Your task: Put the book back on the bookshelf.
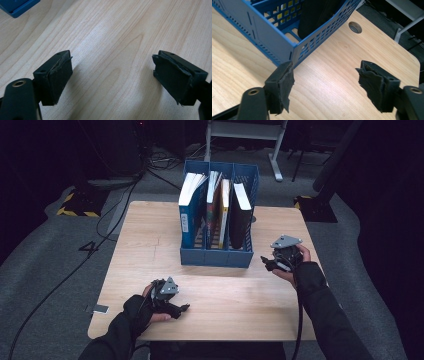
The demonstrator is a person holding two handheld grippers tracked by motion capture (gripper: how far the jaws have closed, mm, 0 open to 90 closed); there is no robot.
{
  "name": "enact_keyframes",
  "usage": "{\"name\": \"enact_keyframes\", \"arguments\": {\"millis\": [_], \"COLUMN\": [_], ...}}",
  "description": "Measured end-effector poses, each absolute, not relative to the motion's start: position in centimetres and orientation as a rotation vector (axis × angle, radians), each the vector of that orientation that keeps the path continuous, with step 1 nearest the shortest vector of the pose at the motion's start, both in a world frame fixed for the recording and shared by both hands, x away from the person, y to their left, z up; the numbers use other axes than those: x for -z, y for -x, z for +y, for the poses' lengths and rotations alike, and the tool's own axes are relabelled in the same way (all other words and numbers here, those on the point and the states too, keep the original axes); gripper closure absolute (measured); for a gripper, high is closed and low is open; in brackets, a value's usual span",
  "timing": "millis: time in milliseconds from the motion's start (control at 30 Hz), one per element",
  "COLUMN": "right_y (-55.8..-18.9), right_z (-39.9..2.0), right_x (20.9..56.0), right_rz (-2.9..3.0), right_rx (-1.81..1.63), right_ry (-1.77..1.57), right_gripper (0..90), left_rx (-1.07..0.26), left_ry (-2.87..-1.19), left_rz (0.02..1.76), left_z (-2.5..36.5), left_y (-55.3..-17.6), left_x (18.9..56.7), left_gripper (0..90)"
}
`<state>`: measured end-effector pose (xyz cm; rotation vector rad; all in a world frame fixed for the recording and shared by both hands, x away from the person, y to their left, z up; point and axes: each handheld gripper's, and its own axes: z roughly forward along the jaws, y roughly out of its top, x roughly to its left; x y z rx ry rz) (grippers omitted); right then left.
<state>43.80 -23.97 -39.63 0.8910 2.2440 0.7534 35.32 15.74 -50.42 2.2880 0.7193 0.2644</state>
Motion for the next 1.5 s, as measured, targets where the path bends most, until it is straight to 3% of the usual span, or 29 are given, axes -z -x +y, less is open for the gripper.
{"name": "enact_keyframes", "arguments": {"millis": [1500], "right_y": [-36.9], "right_z": [-31.3], "right_x": [46.8], "right_rz": [2.328], "right_rx": [-0.787], "right_ry": [-0.943], "right_gripper": [21.2], "left_rx": [-0.266], "left_ry": [-2.287], "left_rz": [0.724], "left_z": [15.7], "left_y": [-35.3], "left_x": [50.4], "left_gripper": [15.2]}}
